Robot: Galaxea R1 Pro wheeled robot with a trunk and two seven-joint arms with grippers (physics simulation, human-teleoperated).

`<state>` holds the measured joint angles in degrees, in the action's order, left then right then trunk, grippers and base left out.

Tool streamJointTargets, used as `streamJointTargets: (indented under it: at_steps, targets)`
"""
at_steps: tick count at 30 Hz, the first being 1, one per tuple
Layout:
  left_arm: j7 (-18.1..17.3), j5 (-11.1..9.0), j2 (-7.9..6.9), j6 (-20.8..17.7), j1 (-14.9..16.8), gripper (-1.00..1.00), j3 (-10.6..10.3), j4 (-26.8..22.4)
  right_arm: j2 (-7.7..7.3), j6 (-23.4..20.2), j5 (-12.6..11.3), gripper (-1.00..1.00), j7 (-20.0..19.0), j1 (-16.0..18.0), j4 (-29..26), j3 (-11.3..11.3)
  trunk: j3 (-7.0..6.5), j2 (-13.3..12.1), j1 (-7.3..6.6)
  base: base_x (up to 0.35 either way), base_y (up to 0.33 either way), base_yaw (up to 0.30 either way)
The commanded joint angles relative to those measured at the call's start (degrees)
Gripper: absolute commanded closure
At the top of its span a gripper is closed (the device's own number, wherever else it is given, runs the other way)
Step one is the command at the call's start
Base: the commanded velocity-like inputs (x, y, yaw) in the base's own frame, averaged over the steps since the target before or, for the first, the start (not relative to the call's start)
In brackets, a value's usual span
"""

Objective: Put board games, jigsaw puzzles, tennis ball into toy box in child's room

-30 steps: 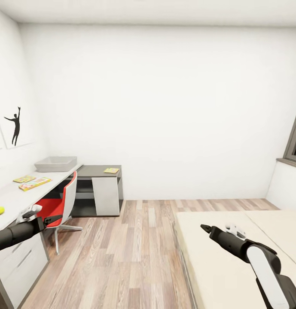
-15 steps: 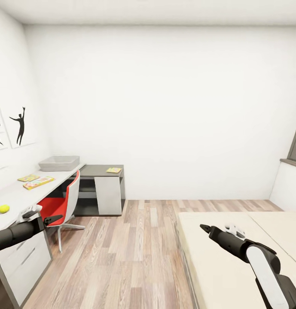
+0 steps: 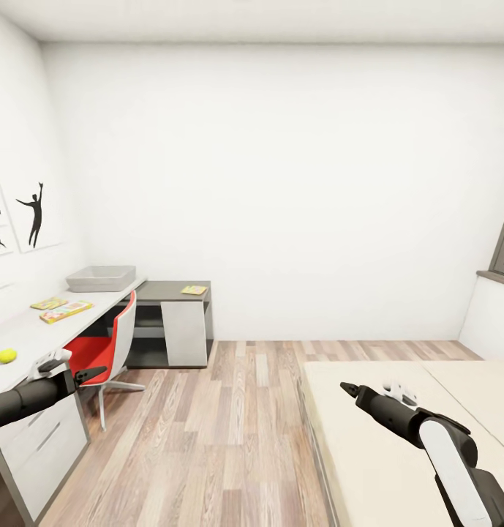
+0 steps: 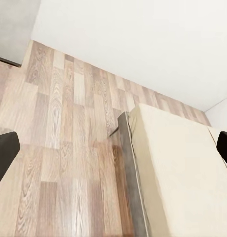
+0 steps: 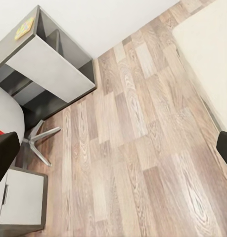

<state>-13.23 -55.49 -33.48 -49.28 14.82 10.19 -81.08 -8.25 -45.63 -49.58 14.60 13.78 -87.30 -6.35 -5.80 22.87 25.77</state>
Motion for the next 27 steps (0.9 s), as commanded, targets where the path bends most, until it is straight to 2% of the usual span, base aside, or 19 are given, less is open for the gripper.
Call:
streamJointTargets:
  at_steps: [1, 27]
  targets:
    - [-0.3, 0.2, 0.01, -0.3, 0.0, -1.0, 0.1, 0.0, -0.01, -0.2, -0.6, -1.0, 0.5, 0.0, 0.0, 0.0, 0.03, 0.0, 0.02, -0.042, 0.0, 0.0]
    - [-0.3, 0.2, 0.0, -0.3, 0.0, -1.0, 0.1, 0.0, 0.02, -0.2, -0.7, -1.0, 0.5, 0.0, 0.3, 0.0, 0.03, 0.0, 0.02, -0.023, 0.0, 0.0]
